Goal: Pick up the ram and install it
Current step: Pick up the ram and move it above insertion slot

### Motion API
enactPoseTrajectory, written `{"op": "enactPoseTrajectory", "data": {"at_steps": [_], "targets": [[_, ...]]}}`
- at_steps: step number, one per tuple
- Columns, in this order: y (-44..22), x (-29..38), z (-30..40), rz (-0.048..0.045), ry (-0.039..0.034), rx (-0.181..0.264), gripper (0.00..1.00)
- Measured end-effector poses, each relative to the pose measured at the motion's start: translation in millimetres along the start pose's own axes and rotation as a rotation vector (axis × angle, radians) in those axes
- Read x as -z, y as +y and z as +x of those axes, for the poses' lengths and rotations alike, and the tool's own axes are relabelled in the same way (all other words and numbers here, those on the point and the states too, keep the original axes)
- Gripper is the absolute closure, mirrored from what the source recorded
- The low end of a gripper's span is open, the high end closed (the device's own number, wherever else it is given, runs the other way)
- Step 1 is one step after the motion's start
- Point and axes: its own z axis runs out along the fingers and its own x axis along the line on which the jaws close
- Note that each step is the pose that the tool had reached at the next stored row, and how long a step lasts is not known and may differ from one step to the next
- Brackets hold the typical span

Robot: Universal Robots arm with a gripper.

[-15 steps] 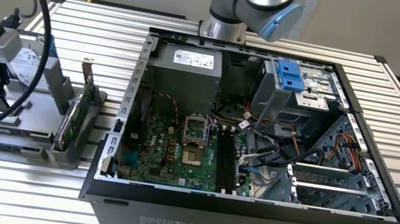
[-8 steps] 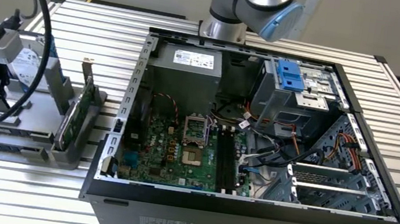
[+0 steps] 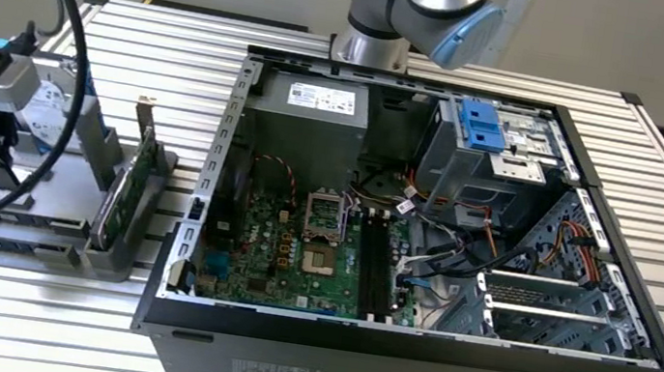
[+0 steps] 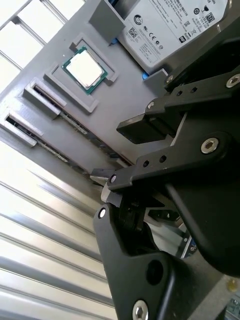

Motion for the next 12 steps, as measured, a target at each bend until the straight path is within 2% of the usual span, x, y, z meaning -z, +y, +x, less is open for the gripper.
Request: {"op": "enactPoseTrajectory", "data": {"at_steps": [12], "targets": [[-0.6, -9.2, -6.3, 0.0021, 0.0002, 0.0, 0.0]]}}
